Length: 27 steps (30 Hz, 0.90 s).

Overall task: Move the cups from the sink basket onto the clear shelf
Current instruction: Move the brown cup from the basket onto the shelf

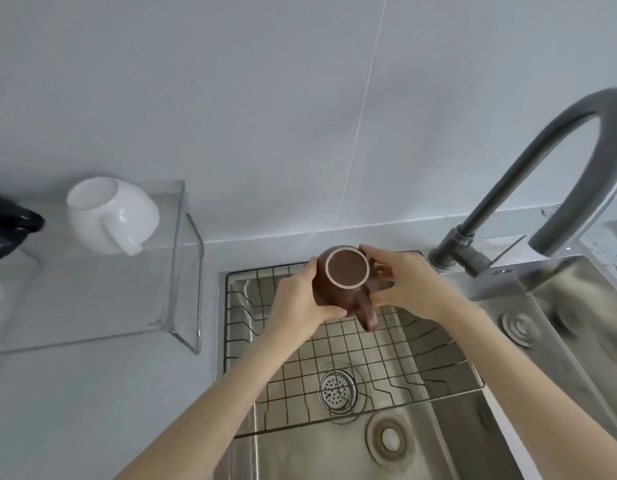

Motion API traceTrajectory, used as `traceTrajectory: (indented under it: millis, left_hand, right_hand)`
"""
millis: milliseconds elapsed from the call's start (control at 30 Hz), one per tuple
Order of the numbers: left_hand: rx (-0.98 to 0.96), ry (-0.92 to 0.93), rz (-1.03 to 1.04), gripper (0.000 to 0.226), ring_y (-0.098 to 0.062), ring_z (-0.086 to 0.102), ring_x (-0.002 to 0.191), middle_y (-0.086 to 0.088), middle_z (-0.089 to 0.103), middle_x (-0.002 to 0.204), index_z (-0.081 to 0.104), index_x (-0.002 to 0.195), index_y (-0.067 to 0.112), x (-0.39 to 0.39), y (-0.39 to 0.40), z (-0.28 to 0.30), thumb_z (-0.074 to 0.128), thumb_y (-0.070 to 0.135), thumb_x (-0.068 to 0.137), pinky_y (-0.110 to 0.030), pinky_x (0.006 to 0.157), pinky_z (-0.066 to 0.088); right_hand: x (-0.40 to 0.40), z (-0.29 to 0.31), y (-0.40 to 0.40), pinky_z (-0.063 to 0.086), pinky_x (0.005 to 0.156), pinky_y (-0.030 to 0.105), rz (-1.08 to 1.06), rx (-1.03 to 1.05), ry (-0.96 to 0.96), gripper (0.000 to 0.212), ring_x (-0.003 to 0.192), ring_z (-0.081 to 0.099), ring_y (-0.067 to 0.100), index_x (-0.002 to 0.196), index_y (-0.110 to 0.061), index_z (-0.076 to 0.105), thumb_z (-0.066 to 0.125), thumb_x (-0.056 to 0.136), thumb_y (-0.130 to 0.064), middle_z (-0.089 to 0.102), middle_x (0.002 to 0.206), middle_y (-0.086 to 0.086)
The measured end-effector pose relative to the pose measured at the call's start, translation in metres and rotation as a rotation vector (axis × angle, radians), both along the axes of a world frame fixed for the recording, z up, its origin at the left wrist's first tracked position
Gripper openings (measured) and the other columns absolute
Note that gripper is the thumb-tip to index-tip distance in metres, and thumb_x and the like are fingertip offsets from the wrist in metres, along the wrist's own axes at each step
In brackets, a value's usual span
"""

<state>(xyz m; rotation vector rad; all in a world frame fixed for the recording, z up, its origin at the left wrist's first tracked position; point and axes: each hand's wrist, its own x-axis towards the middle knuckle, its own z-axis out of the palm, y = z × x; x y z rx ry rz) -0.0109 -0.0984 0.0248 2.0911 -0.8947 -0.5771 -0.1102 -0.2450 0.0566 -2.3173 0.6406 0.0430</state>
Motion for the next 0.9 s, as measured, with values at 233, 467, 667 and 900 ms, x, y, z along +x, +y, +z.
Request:
traceTrajectory:
  millis: [233, 467, 667, 900]
  left_hand:
    - [-0.075, -0.125, 0.167, 0.069, -0.022, 0.064, 0.095, -0.004, 0.071, 0.098, 0.058, 0.11, 0.016, 0.052, 0.082, 0.083, 0.086, 0.024, 0.047, -0.04, 0.089, 0.052]
    - [0.011, -0.204, 0.301, 0.066, -0.022, 0.066, 0.09, -0.006, 0.072, 0.096, 0.062, 0.105, 0.014, 0.091, 0.179, 0.111, 0.087, 0.023, 0.045, -0.042, 0.084, 0.053]
    - [0.017, -0.183, 0.472, 0.065, -0.023, 0.065, 0.088, -0.007, 0.073, 0.096, 0.062, 0.107, 0.012, 0.106, 0.23, 0.095, 0.086, 0.021, 0.047, -0.032, 0.078, 0.051]
    - [0.031, -0.133, 0.499, 0.06, -0.026, 0.064, 0.09, -0.01, 0.072, 0.097, 0.061, 0.103, 0.005, 0.125, 0.233, 0.071, 0.086, 0.02, 0.05, -0.03, 0.076, 0.048]
  right_hand:
    - [0.058, 0.089, 0.066, 0.052, 0.089, 0.029, 0.169, 0.022, -0.183, 0.058, 0.1, 0.064, 0.01, 0.116, -0.021, 0.059, 0.078, 0.064, -0.007, 0.07, 0.107, 0.002]
    - [0.126, 0.1, 0.144, 0.051, 0.077, 0.012, 0.374, 0.077, -0.206, 0.054, 0.095, 0.066, 0.007, 0.108, -0.024, 0.064, 0.082, 0.059, -0.009, 0.074, 0.1, -0.001]
    - [0.176, 0.083, 0.192, 0.049, 0.07, 0.004, 0.469, 0.163, -0.145, 0.061, 0.092, 0.064, 0.015, 0.118, -0.015, 0.058, 0.08, 0.062, -0.002, 0.068, 0.107, 0.007]
    - [0.199, 0.059, 0.196, 0.052, 0.088, 0.031, 0.412, 0.248, -0.074, 0.06, 0.097, 0.064, 0.026, 0.113, -0.008, 0.052, 0.079, 0.06, 0.005, 0.066, 0.111, 0.015]
